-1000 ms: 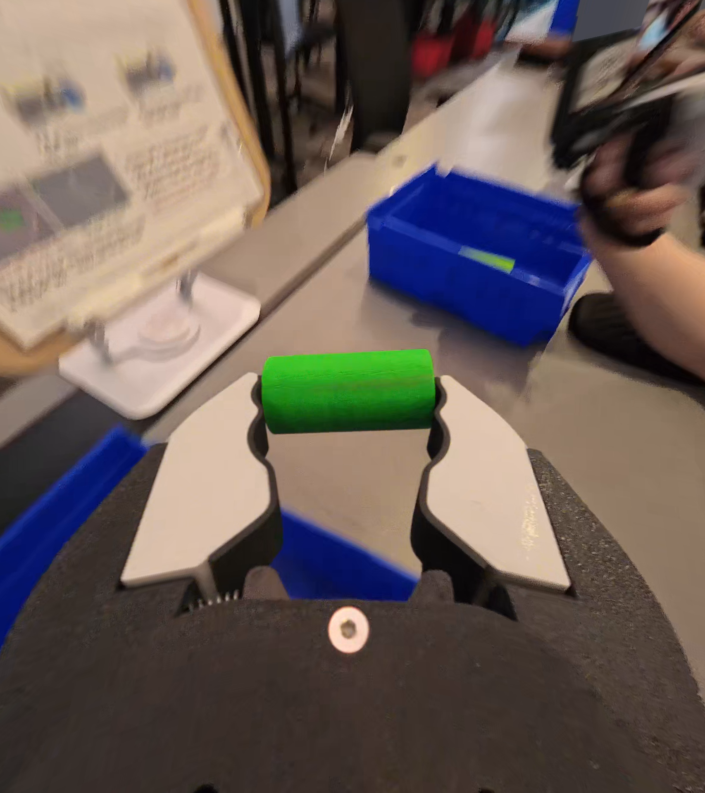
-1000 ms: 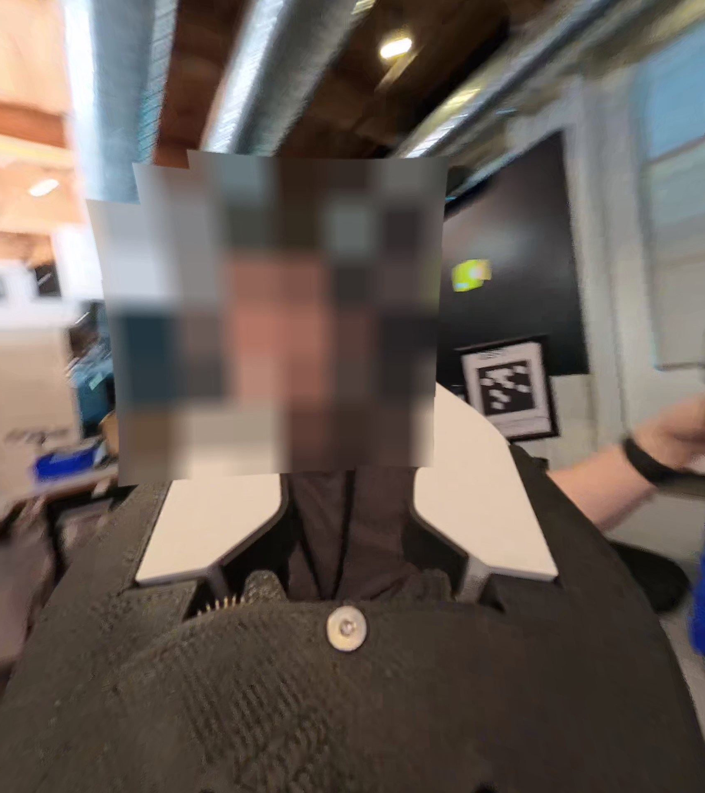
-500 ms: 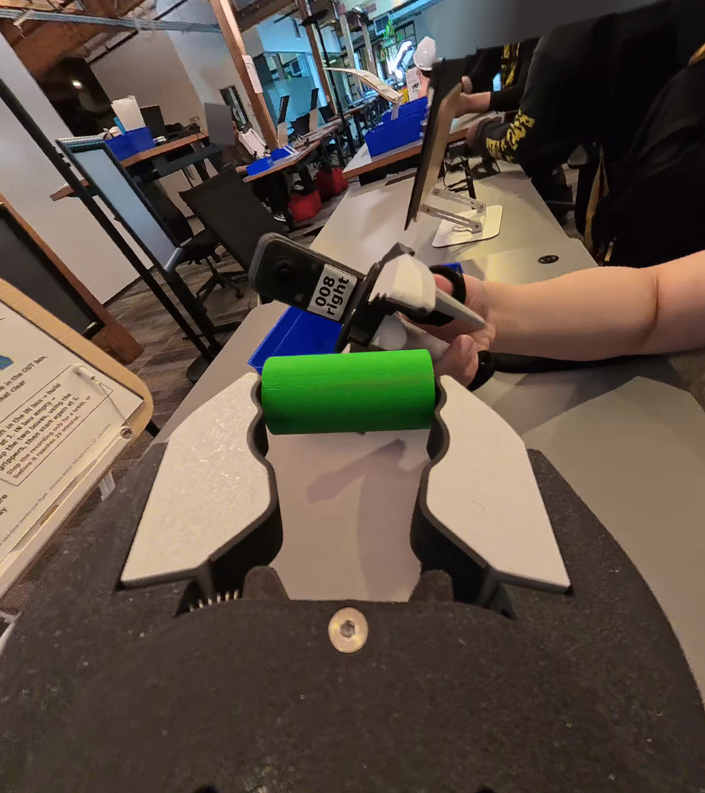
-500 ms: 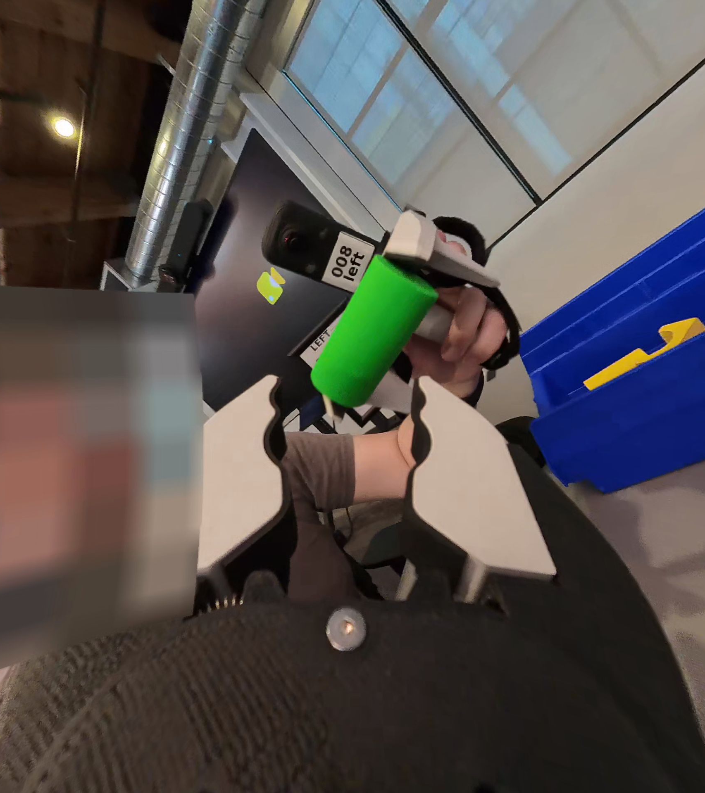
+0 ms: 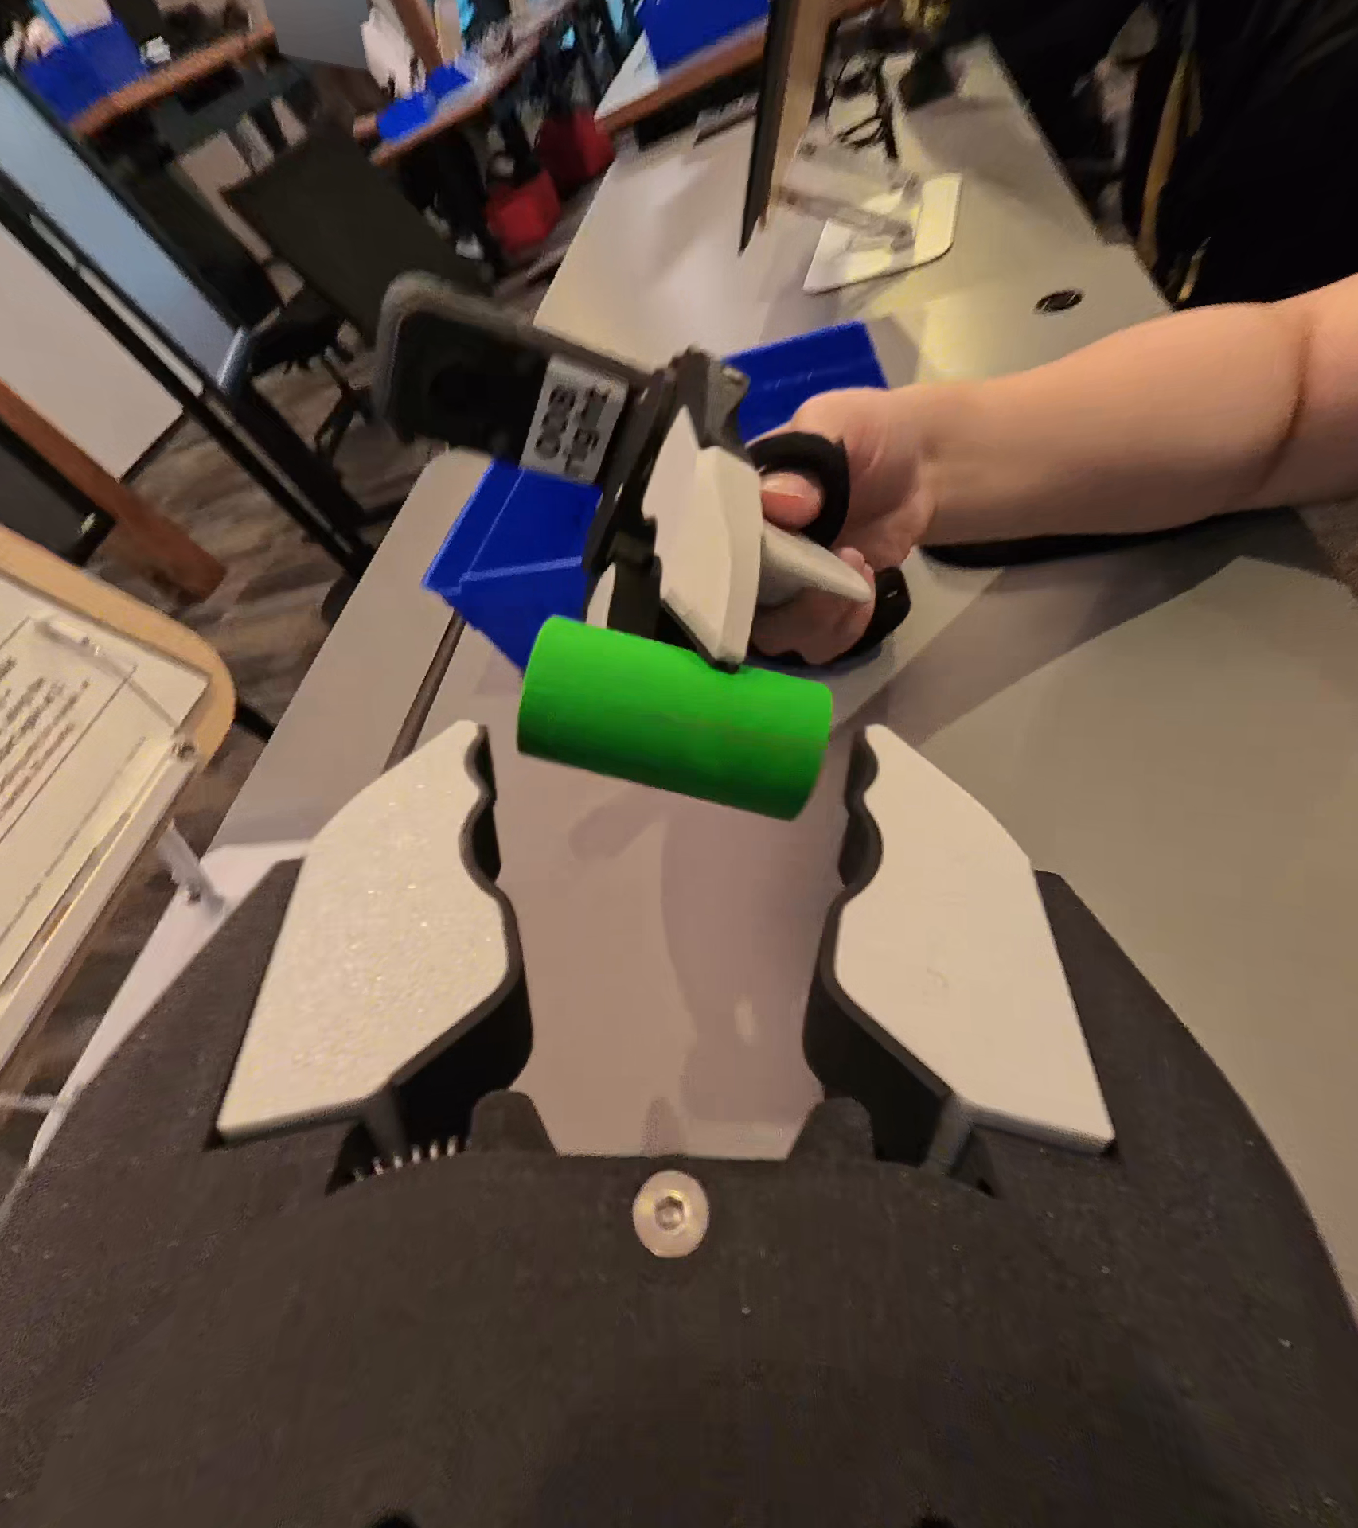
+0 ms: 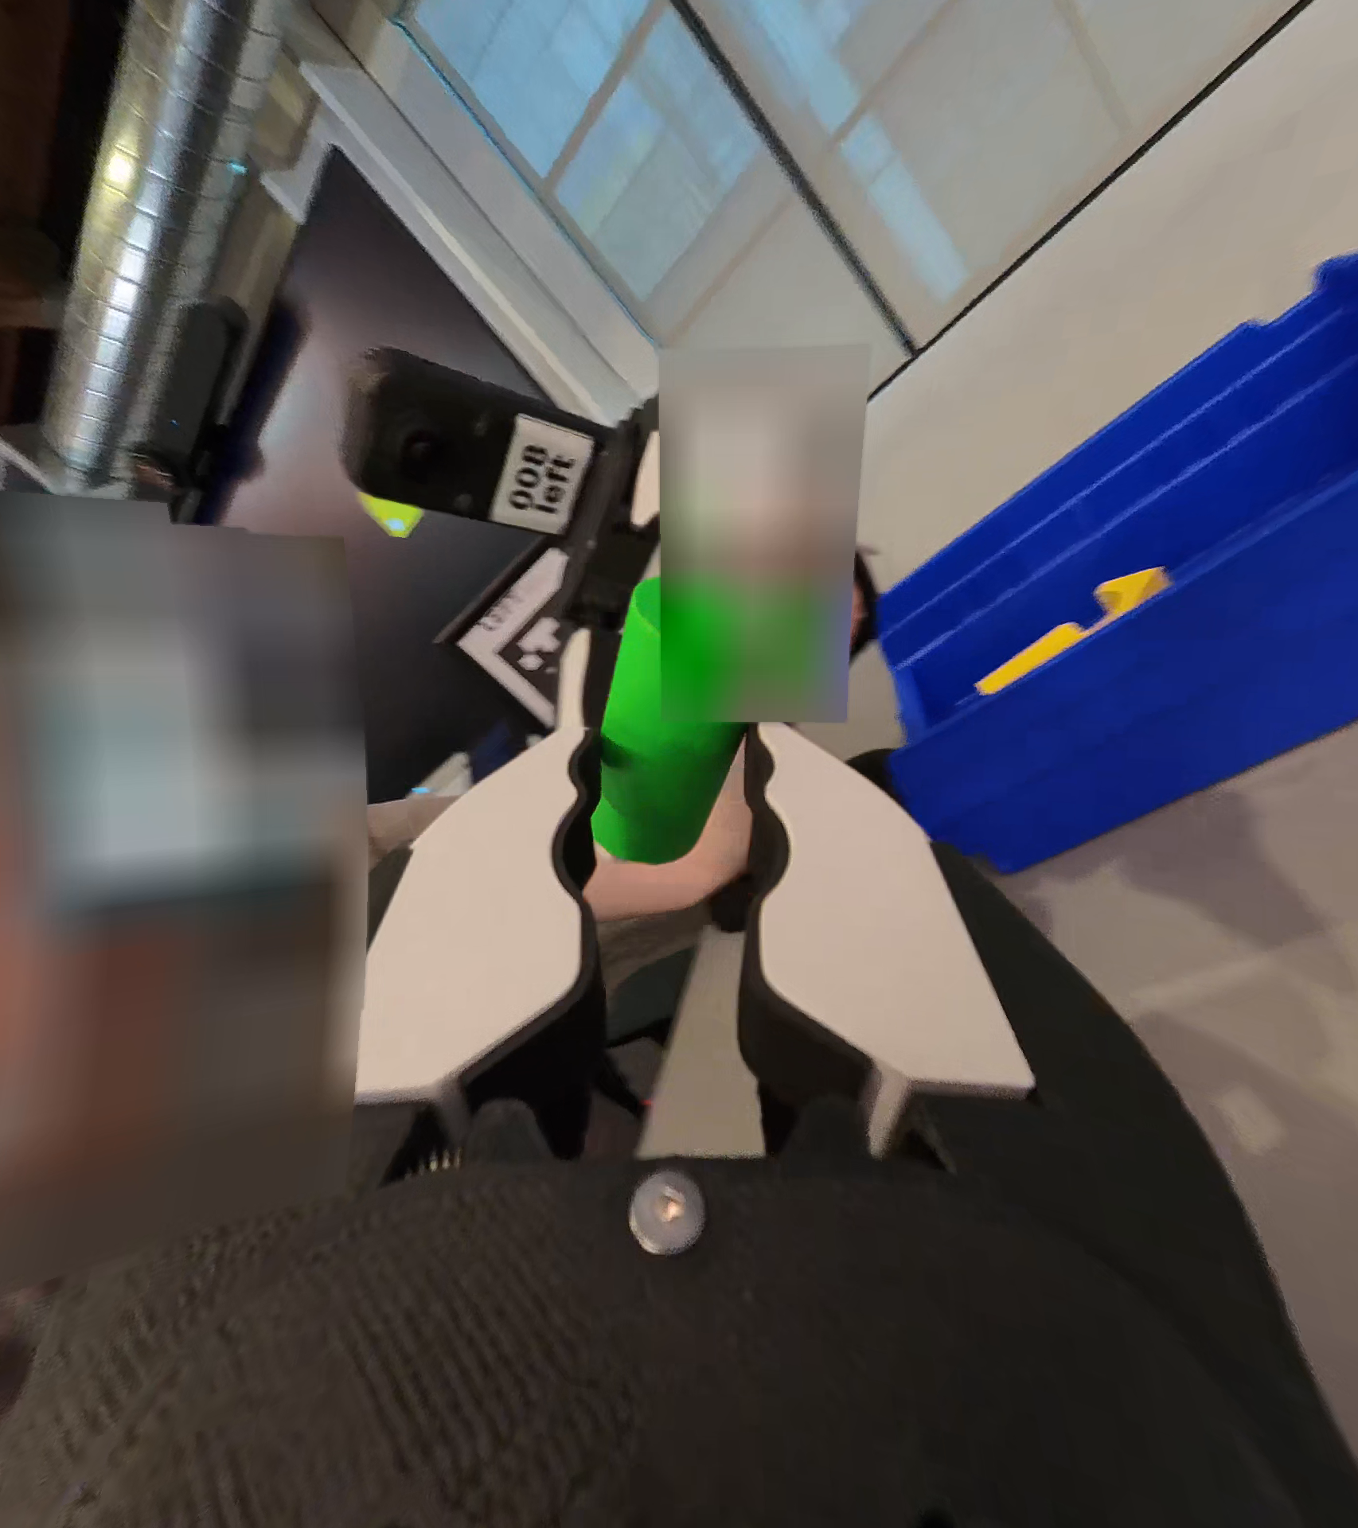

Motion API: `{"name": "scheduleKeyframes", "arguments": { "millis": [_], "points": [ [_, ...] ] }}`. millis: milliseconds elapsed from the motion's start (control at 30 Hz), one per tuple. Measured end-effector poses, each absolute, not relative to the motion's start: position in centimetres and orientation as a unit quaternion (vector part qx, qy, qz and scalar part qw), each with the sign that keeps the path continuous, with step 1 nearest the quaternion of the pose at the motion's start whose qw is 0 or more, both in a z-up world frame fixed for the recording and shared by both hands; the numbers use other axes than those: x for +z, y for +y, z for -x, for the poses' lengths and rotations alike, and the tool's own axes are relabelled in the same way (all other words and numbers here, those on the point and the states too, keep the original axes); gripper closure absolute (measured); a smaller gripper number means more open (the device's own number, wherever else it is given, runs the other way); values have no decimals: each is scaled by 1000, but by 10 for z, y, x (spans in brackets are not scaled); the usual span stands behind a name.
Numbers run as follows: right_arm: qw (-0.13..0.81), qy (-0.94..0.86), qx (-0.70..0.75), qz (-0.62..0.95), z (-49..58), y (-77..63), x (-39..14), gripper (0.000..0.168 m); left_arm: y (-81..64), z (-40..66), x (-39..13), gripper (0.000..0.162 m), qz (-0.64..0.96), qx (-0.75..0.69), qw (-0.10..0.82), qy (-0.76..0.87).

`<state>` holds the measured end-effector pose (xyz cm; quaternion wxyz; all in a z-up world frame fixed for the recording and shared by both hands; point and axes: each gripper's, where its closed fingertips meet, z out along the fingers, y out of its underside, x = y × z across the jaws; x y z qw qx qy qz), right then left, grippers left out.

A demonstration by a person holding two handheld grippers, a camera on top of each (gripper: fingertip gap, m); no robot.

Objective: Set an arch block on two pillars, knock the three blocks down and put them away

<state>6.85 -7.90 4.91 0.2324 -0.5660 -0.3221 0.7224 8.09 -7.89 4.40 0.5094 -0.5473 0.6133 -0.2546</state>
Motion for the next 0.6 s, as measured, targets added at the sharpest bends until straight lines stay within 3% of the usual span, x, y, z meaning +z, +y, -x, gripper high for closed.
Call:
{"name": "scheduleKeyframes", "arguments": {
  "millis": [167, 233, 267, 367, 600],
  "points": [
    [416, -336, 537, 652, -71, -17, -3, 136, -48, -11, 45, 78, 645, -171, 470, 577],
    [457, -376, 431, 681, -69, 1, -37, 136, -32, 33, 44, 92, 703, -119, 455, 533],
    [462, -397, 375, 698, -69, 10, -54, 136, -29, 56, 38, 101, 734, -101, 434, 512],
    [472, -448, 271, 710, -67, 28, -88, 136, -22, 122, 13, 101, 816, -24, 363, 449],
    [466, -473, 227, 712, -61, 48, -121, 136, -26, 186, -49, 97, 919, 15, 186, 347]
  ]
}}
